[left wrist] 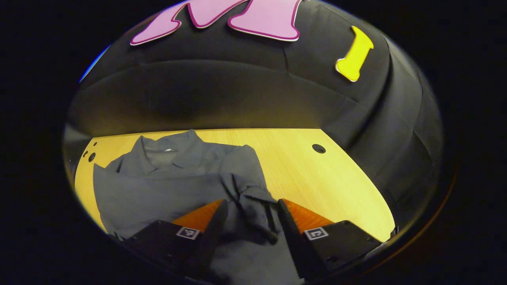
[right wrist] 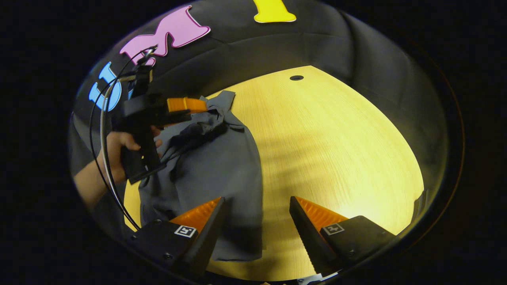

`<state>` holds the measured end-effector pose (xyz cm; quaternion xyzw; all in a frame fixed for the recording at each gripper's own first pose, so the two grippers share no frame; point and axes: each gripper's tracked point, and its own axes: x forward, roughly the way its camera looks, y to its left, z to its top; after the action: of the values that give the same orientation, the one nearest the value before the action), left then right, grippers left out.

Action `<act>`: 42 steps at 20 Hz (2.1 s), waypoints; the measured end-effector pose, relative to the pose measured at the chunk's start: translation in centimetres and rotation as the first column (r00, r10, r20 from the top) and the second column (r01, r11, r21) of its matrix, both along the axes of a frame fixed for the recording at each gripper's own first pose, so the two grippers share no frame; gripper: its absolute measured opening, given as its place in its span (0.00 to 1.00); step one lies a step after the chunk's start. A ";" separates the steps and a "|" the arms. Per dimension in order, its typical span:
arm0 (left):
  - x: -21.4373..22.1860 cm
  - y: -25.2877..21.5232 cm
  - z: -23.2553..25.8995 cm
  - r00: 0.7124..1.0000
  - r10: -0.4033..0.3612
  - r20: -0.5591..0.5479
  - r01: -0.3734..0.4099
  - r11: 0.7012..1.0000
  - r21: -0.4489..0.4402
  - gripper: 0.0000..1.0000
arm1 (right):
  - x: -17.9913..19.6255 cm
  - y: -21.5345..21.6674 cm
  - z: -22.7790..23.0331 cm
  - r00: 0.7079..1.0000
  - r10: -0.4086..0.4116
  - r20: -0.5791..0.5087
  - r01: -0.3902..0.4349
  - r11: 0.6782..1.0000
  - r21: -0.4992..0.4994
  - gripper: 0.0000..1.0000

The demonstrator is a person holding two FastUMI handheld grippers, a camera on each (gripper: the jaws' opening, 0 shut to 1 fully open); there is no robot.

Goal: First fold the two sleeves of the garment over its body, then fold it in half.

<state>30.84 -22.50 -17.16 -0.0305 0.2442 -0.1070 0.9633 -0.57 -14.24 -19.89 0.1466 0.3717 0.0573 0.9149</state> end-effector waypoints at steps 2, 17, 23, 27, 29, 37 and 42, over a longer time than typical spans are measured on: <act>-3.1 2.4 -0.8 1.000 0.010 -0.001 -0.010 0.999 0.041 0.95 | -0.6 0.6 0.0 1.000 0.009 -0.007 -0.009 1.000 0.001 0.99; -32.3 25.2 -11.7 0.891 0.408 -0.199 -0.384 0.911 0.148 0.96 | -5.8 3.1 -5.3 0.979 0.097 -0.179 -0.124 0.981 -0.147 0.99; -35.1 25.7 -14.7 0.849 0.466 -0.249 -0.456 0.884 0.098 0.96 | -6.5 5.1 -5.7 0.962 0.171 -0.213 -0.203 0.969 -0.142 0.99; -35.3 25.8 -15.0 0.850 0.464 -0.249 -0.453 0.885 0.104 0.96 | -6.8 6.7 -5.9 0.945 0.235 -0.227 -0.279 0.942 -0.187 0.99; -35.1 25.8 -15.0 0.856 0.456 -0.244 -0.445 0.890 0.102 0.96 | -6.5 7.0 -6.3 0.940 0.253 -0.228 -0.305 0.924 -0.231 0.99; -33.9 24.2 -15.1 0.863 0.432 -0.263 -0.420 0.902 0.101 0.72 | -5.9 7.9 -6.4 0.939 0.255 -0.230 -0.310 0.918 -0.246 0.56; -33.1 22.1 -14.9 0.869 0.418 -0.266 -0.419 0.906 0.054 0.20 | -5.3 9.0 -6.1 0.942 0.256 -0.218 -0.269 0.963 -0.029 0.09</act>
<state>-2.27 -0.44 -32.06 -0.0998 0.3612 0.1086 0.9208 -5.89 -5.20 -25.97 0.0745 0.4849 0.1519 0.8580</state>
